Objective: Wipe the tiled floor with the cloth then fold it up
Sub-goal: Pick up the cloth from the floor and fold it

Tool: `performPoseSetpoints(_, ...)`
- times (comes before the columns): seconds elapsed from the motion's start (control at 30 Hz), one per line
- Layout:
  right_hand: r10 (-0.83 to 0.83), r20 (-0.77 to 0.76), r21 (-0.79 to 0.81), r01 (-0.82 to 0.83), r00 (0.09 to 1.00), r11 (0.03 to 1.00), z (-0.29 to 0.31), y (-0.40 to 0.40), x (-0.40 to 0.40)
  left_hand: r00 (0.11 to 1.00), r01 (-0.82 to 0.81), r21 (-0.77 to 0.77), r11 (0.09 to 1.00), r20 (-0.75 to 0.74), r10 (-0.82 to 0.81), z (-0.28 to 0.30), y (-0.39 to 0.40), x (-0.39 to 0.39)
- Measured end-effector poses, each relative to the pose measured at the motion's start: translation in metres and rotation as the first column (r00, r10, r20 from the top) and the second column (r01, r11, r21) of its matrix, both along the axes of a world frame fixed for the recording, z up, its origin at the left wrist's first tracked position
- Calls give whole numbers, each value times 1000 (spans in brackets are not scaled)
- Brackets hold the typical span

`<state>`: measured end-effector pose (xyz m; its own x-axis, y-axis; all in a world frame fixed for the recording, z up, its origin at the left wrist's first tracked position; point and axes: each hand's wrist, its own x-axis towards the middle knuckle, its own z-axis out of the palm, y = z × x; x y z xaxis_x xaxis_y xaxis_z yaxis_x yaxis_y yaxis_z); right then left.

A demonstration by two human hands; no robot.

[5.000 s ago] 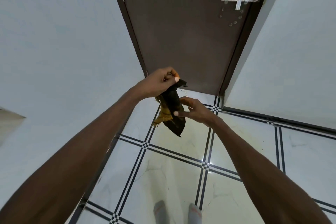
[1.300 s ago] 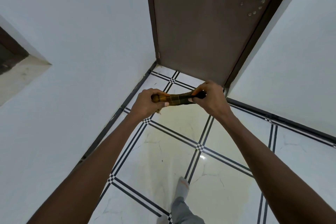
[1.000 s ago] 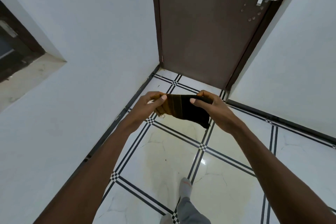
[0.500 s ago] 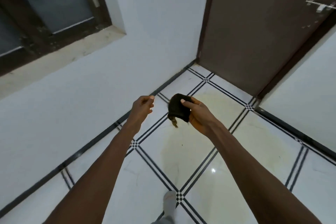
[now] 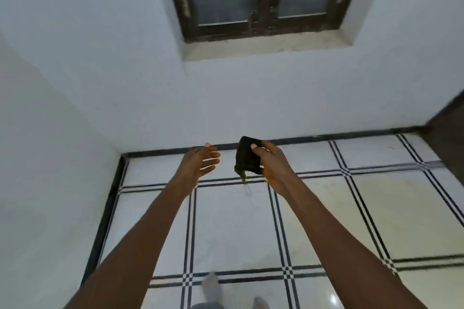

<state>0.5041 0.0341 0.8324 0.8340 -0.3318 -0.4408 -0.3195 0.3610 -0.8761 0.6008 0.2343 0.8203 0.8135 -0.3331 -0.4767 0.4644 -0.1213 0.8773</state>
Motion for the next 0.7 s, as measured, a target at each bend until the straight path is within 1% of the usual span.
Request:
performPoseSetpoints(0.1, 193, 7, -61, -192, 981, 979, 10, 81, 35, 985, -170, -48, 984, 10, 171, 6, 92, 5)
performPoseSetpoints(0.2, 342, 7, -80, -340, 940, 937, 19, 174, 71, 944, -328, -44, 944, 18, 329, 13, 187, 8)
performPoseSetpoints(0.23, 357, 10, -86, -355, 934, 931, 19, 180, 74, 940, -341, -36, 939, -1, 341, 13, 191, 8)
performPoseSetpoints(0.27, 434, 27, -96, -430, 901, 898, 23, 235, 91, 904, -427, -22, 904, 1, 427, 15, 245, 8)
performPoseSetpoints(0.3, 469, 23, -105, -464, 883, 880, 24, 265, 100, 880, -475, -29, 879, -9, 475, 15, 274, 8)
performPoseSetpoints(0.4, 573, 21, -117, -567, 819, 815, 24, 360, 124, 821, -571, -37, 820, -23, 571, 19, 364, 0)
performPoseSetpoints(0.5, 671, 9, -110, -666, 742, 738, 21, 470, 142, 733, -680, -40, 732, -11, 680, 21, 466, -13)
performPoseSetpoints(0.63, 781, -7, -142, -774, 624, 617, 21, 585, 148, 615, -788, -21, 615, 10, 789, 21, 570, -35)
performPoseSetpoints(0.7, 833, -10, -162, -823, 553, 544, 21, 642, 148, 538, -842, -19, 538, 13, 843, 20, 617, -49)
